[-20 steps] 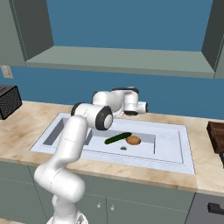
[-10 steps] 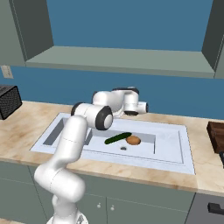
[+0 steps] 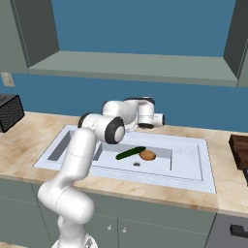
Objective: Pick up all produce items and place them in the sink. Turn on the sink faucet to wash them. Then turn the sink off and put them in the tray.
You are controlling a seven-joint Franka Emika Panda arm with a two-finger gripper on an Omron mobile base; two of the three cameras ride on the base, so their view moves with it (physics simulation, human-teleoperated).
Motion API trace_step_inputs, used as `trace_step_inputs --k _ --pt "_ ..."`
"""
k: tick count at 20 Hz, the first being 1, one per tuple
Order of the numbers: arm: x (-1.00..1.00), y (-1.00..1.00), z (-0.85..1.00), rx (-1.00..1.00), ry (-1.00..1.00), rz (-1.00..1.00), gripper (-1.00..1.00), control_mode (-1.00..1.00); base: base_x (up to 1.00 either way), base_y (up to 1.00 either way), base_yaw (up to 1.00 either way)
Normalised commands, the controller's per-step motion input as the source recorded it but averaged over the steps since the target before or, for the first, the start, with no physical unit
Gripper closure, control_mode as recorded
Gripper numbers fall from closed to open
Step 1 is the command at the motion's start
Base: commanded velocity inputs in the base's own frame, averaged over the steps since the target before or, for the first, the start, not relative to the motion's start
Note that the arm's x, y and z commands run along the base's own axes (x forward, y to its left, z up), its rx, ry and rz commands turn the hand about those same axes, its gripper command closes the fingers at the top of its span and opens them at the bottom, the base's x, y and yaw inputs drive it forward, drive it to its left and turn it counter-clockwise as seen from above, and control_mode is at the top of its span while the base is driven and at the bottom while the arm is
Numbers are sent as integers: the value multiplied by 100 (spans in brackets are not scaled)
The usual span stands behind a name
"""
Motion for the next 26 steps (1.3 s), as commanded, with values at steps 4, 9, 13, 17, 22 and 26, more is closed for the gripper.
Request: trace_step_inputs --k 4,9,13,17,22,26 --pt "-3 0 0 0 0 1 -100 -100 0 0 0" --pt "0 0 0 0 0 1 -100 -100 0 0 0" --pt "0 0 0 0 0 3 -100 -100 0 0 0" --pt "0 0 0 0 0 4 -100 -100 0 0 0" --pt "-1 -4 0 0 1 5 -100 -100 0 0 0" --pt "0 -12 9 0 4 0 -100 -100 0 0 0"
